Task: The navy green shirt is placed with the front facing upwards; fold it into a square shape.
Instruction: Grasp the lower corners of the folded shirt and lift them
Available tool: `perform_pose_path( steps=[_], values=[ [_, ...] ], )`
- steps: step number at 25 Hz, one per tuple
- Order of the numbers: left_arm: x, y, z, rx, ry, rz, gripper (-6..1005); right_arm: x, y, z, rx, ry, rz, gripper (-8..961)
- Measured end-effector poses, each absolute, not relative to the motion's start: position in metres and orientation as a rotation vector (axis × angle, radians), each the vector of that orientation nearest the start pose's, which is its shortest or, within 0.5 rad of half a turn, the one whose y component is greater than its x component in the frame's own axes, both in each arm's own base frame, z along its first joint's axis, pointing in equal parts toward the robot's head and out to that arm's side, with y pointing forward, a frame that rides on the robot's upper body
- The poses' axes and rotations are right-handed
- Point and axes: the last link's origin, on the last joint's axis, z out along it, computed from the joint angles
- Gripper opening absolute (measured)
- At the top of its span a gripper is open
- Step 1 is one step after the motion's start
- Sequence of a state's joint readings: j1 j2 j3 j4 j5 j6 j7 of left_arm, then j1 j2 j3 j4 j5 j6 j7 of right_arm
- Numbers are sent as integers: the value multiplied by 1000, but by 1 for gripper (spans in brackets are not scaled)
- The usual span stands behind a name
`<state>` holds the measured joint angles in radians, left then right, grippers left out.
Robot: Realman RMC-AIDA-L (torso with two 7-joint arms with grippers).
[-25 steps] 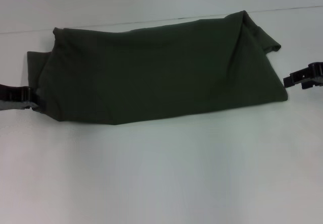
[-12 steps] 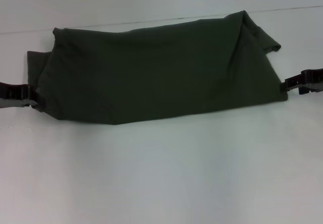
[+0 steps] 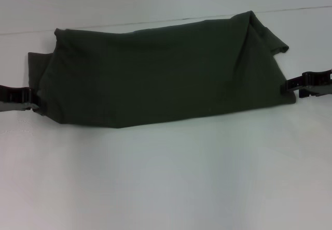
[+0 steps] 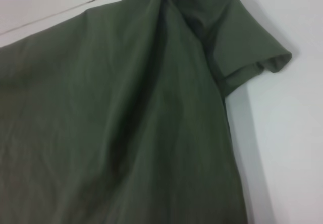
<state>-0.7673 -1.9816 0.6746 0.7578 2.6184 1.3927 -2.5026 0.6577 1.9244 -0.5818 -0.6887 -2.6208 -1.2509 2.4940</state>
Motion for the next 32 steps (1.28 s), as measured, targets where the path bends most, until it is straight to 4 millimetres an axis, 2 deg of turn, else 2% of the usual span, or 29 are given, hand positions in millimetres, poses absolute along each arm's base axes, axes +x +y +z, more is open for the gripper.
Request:
perform_pose_path(
  steps=[32],
  values=[
    [-272,402,49,-2198,-1641,-16,6,334,388,59,-1939,1779,137,646]
  ],
)
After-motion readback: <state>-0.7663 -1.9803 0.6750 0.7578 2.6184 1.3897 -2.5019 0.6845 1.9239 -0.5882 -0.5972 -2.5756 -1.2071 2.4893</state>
